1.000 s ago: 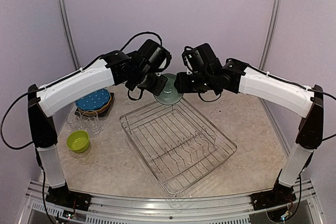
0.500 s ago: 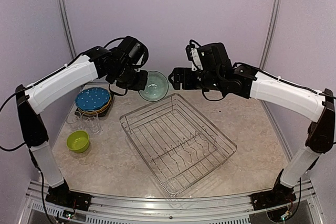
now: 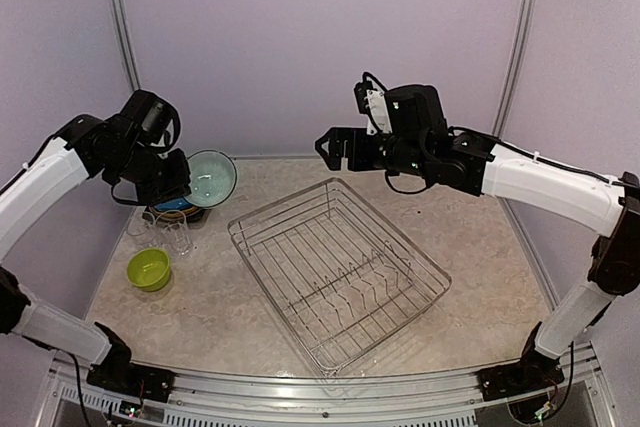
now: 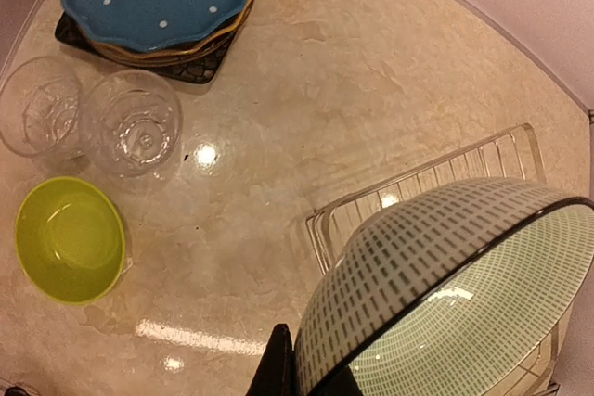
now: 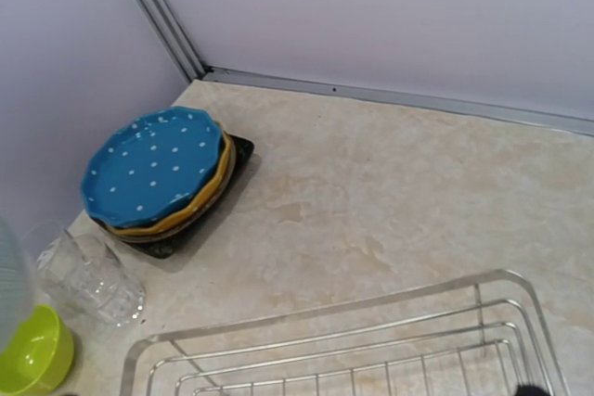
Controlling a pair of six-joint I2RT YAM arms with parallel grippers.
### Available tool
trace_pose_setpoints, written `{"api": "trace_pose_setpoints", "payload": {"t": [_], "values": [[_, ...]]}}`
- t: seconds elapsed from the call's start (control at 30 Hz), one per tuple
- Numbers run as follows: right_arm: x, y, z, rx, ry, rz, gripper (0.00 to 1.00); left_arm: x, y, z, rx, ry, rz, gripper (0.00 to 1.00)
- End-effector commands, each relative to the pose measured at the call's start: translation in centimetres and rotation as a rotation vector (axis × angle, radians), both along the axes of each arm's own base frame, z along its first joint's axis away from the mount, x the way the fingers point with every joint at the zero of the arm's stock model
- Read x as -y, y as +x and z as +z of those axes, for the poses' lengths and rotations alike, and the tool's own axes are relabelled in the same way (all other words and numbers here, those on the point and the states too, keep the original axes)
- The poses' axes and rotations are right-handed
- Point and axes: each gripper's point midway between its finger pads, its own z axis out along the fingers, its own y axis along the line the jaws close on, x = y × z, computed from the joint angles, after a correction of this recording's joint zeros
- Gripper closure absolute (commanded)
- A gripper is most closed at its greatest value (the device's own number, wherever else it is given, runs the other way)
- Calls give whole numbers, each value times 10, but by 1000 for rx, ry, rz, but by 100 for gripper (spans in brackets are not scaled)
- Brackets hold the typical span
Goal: Unload the mixed dishes from the dish rack
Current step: Place the bowl in the bowl.
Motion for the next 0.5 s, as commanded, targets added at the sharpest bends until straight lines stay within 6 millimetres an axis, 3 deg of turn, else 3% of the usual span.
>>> {"api": "trace_pose_setpoints", "payload": {"t": [0.0,0.27,0.47], "values": [[-2,-1,4,22,7,24,1,-36,-32,-6,-56,-132,195,100],[-7,-1,3,27,3,47,1,-102,-86,-43,-197,-172,490,100],[-9,-1,4,27,3,54,1,-129,-95,-71,-259,-292,626,100]]}}
